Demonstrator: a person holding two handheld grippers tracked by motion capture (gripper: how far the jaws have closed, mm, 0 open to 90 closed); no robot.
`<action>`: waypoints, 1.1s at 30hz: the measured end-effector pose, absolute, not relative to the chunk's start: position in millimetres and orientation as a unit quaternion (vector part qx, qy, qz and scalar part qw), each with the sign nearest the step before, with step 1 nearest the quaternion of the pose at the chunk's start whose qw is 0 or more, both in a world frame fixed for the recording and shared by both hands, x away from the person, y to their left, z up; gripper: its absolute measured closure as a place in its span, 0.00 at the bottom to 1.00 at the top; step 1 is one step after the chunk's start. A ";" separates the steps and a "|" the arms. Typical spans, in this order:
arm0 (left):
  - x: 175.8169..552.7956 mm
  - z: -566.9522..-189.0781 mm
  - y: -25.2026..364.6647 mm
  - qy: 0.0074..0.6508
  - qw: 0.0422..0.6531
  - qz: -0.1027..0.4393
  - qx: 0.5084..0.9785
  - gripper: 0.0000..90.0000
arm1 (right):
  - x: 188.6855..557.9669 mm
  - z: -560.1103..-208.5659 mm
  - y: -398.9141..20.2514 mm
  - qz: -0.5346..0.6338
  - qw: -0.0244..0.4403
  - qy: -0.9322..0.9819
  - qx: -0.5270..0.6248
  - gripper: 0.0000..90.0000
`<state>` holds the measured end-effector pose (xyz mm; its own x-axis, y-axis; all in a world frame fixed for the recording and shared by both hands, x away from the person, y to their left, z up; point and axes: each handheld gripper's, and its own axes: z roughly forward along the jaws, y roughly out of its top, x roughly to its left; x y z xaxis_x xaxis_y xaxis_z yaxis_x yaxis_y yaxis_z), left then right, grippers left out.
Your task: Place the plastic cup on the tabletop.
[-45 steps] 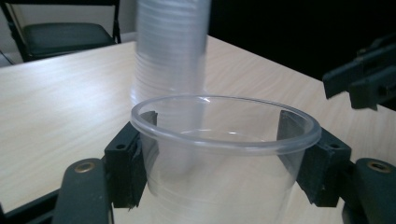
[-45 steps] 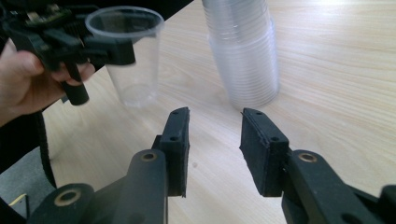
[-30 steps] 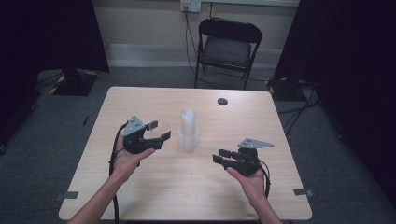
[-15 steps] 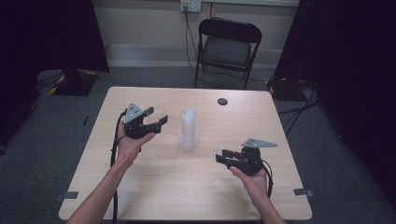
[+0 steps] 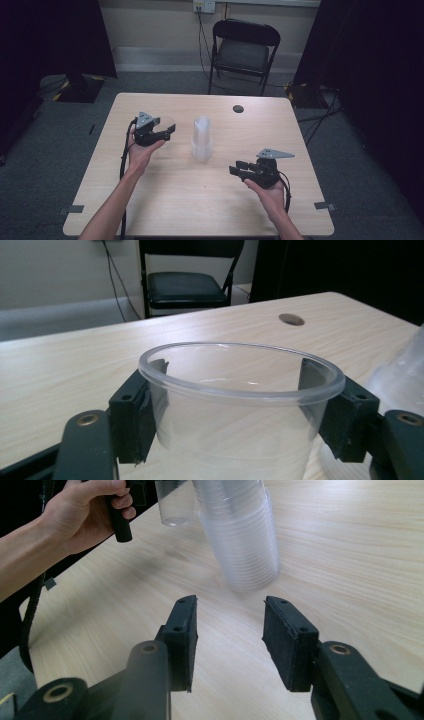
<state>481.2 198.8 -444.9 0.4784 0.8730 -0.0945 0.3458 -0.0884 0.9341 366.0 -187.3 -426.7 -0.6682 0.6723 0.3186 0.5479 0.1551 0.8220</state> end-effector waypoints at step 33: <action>482.1 -471.2 210.4 0.448 0.471 0.244 0.720 0.31 | 366.4 -430.7 -183.2 0.495 0.060 0.771 0.397 0.65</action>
